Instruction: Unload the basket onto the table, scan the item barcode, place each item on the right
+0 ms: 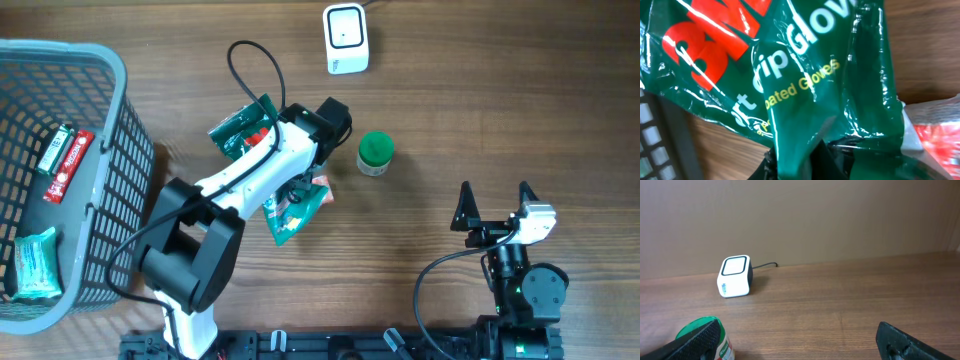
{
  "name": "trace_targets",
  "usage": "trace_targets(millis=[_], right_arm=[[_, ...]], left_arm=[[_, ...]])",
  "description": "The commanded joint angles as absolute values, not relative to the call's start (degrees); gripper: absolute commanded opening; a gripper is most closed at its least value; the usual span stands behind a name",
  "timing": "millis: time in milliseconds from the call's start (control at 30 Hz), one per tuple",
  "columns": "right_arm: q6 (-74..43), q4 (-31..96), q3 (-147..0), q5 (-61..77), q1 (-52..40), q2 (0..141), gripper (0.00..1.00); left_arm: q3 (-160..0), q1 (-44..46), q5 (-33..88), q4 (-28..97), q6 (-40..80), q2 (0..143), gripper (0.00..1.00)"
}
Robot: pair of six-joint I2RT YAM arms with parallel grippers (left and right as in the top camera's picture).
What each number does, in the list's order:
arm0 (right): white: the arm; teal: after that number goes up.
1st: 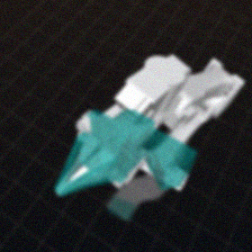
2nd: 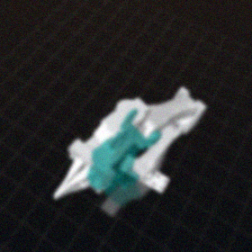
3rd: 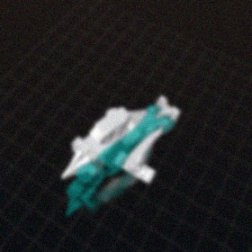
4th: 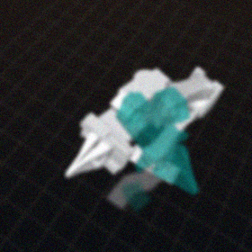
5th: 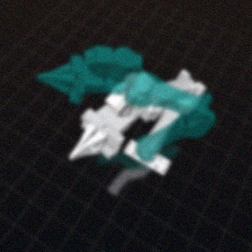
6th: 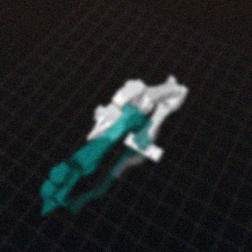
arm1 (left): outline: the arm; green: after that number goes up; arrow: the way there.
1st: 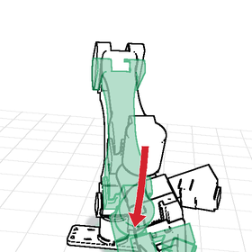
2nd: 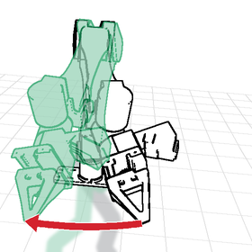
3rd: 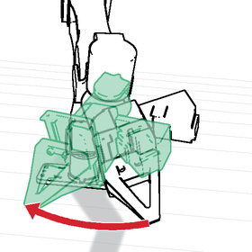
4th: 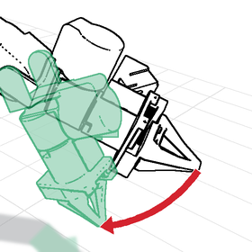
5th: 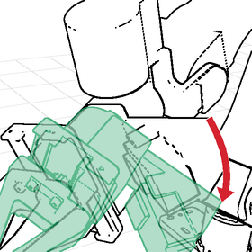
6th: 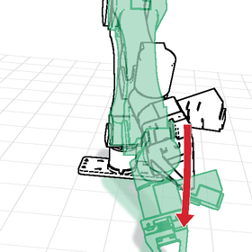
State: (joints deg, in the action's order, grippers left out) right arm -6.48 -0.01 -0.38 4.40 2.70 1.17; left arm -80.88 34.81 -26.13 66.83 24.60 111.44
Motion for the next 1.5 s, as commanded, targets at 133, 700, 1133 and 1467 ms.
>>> trace_targets(millis=[133,700,1133,1467], right_arm=[[-7.53,-0.14,-0.30,3.62,2.44,0.80,1.00],[-7.53,-0.14,-0.30,3.62,2.44,0.80,1.00],[-7.51,-0.14,-0.30,3.62,2.44,0.80,1.00],[-7.53,-0.14,-0.30,3.62,2.44,0.80,1.00]], left_arm=[[-80.55,34.46,-16.99,61.08,22.63,112.42,0.05],[-83.59,37.12,-7.62,59.46,20.97,100.42,1.00],[-84.58,36.93,-39.66,55.90,20.97,66.04,1.00],[-84.55,8.23,-41.85,48.34,36.32,54.28,1.00]])
